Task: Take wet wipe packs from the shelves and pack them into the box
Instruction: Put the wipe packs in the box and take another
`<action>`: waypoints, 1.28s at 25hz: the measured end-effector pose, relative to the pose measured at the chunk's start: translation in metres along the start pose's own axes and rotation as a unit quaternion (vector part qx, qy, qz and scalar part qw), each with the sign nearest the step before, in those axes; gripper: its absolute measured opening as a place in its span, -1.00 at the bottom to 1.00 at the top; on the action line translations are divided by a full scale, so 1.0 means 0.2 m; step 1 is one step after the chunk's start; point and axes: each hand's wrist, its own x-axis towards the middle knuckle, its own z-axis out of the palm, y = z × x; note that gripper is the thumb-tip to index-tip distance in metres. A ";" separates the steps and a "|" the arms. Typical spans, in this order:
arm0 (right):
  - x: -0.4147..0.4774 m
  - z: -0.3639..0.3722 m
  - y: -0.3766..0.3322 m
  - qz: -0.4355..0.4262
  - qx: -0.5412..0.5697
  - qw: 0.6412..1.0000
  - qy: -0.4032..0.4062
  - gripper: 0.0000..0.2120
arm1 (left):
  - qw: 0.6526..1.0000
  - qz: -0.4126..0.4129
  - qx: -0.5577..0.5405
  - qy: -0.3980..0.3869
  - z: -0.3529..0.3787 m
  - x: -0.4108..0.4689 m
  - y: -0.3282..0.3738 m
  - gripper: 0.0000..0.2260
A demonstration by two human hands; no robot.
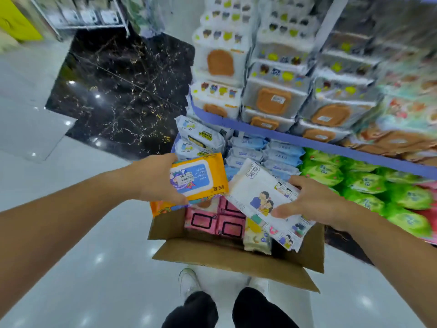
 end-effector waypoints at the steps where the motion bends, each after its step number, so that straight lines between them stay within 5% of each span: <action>1: -0.13 -0.08 -0.08 -0.010 0.014 1.000 0.011 -0.40 | 1.000 0.006 0.008 0.018 -0.13 -0.07 0.06 -0.37; 12: -1.40 -0.92 -0.75 -0.134 0.021 0.970 0.203 -0.52 | 0.968 0.170 0.100 0.157 -1.46 -0.80 0.75 -0.33; 23: -1.79 -1.46 -0.87 -0.149 -0.022 0.947 0.283 -0.43 | 0.939 0.248 0.139 0.192 -1.90 -0.90 1.21 -0.37; 32: -1.92 -2.43 -0.74 -0.179 -0.121 0.918 0.333 -0.38 | 0.919 0.250 0.176 0.249 -2.16 -0.63 2.15 -0.32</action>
